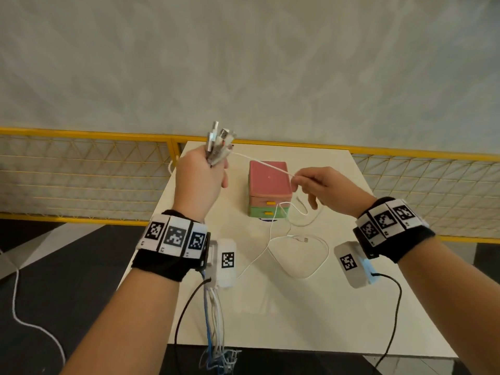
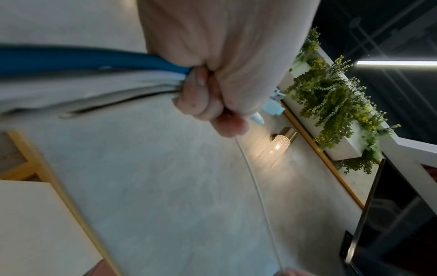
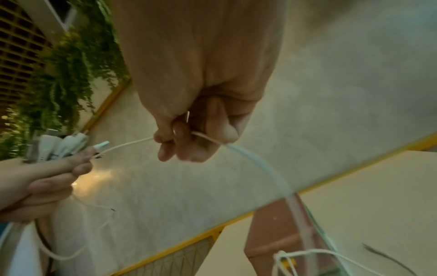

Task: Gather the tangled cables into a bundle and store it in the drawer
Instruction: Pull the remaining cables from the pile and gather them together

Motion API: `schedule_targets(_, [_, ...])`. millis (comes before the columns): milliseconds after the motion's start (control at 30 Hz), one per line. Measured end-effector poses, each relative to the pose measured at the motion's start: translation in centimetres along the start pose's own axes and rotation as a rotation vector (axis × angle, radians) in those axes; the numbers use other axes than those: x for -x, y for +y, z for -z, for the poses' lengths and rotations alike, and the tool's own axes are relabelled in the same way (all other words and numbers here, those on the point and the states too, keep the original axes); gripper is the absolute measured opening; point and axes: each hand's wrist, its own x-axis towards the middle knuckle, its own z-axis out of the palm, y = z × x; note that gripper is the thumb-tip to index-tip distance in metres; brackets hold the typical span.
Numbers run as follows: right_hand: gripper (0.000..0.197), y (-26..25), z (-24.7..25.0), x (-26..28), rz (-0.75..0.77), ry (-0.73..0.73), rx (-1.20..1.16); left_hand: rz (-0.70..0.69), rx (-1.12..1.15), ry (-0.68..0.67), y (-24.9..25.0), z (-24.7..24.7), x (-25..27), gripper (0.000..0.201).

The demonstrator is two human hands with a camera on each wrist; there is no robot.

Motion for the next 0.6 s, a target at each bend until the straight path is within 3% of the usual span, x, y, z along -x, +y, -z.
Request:
schedule_targets(133, [0.026,0.6,-0.6,-0.2,-0.096,-0.027,-0.035,-0.011,0.004,0.039,0.4,-0.4,0.1,0.026])
schedule_targets(267, [0.024,-2.2,-1.0,-1.2,0.153,0.040,0.163,-0.127,0.028,-0.204,2.3,-2.3,1.4,0.013])
schedule_targets(367, [0.020,-4.1,-0.6,-2.1,0.315,0.074,0.241,-0.061,-0.050,-0.347,2.3,-3.1,1.0,0.030])
schedule_targets(433, [0.023,-3.6,0.1,-2.4,0.304,0.087,0.222,0.000,0.021,-0.285,2.0,-2.4,0.5,0.037])
schedule_targets(600, [0.030,0.2,0.5,-2.4,0.108,0.053,0.146,0.027,0.211,0.082,1.8,0.8,-0.3,0.038])
